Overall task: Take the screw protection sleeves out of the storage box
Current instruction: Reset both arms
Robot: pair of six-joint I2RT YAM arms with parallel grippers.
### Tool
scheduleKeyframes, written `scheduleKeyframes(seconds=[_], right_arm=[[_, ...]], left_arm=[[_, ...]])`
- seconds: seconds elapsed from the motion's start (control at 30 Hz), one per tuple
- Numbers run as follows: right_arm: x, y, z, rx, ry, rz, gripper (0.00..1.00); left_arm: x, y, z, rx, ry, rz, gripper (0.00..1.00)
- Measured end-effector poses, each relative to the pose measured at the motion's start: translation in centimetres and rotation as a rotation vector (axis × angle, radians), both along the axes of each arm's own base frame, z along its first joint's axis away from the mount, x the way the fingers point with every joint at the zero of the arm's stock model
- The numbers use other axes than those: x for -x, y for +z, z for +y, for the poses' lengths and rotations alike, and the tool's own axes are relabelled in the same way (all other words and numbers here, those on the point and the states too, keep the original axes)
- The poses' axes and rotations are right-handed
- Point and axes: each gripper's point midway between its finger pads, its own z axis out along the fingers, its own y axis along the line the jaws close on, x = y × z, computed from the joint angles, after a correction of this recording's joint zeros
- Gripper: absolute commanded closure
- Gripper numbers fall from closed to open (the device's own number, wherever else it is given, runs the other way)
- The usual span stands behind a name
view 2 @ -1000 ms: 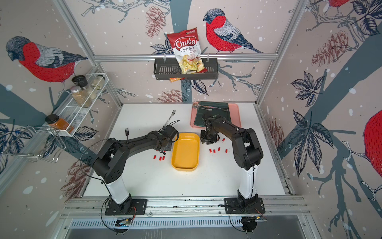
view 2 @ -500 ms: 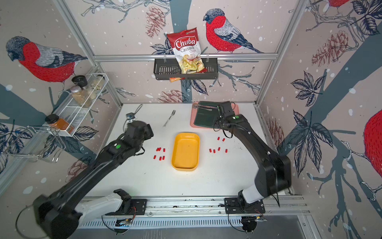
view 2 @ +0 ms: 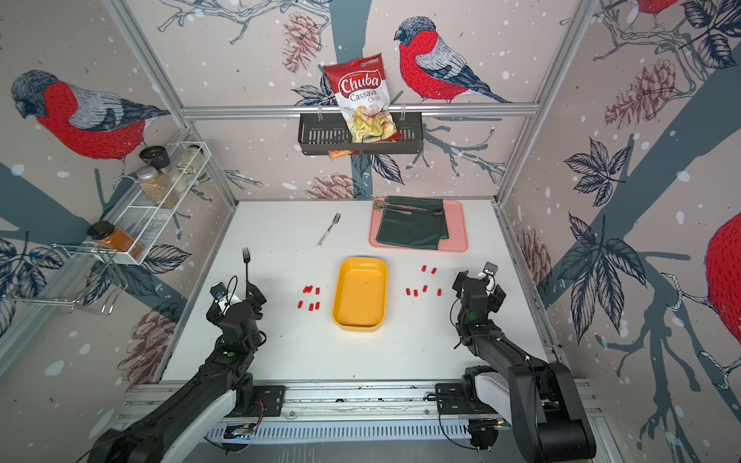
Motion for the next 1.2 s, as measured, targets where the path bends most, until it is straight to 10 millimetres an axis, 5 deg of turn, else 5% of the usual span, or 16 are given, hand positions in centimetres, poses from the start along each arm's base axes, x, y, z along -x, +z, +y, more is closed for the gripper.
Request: scheduleKeyframes(seconds=[0.3, 0.4, 0.47, 0.57, 0.67, 1.2], right_arm=[[-4.5, 2.5, 1.4, 0.025, 0.104, -0.153, 0.0], [-5.0, 1.1, 0.6, 0.022, 0.095, -0.157, 0.0], [-4.2, -0.2, -0.1, 0.021, 0.079, -0.123, 0.0], [-4.8, 1.8, 0.0, 0.014, 0.09, -0.205, 0.0], [-4.8, 2.0, 0.1, 0.013, 0.094, -0.217, 0.0], [-5.3, 2.5, 0.4, 0.012, 0.102, -0.228, 0.0]], left_arm=[[-5.5, -1.0, 1.2, -0.035, -0.031, 0.018, 0.02], [-7.7, 0.4, -0.2, -0.029, -0.129, -0.033, 0.02], [-7.9, 0.0, -0.5, -0.028, -0.167, -0.031, 0.02], [-7.8, -2.3, -1.2, -0.031, -0.219, 0.025, 0.01], [-9.0, -0.2, -1.9, -0.042, -0.261, -0.049, 0.02], [-10.1, -0.3, -2.7, -0.054, -0.297, -0.007, 0.02]])
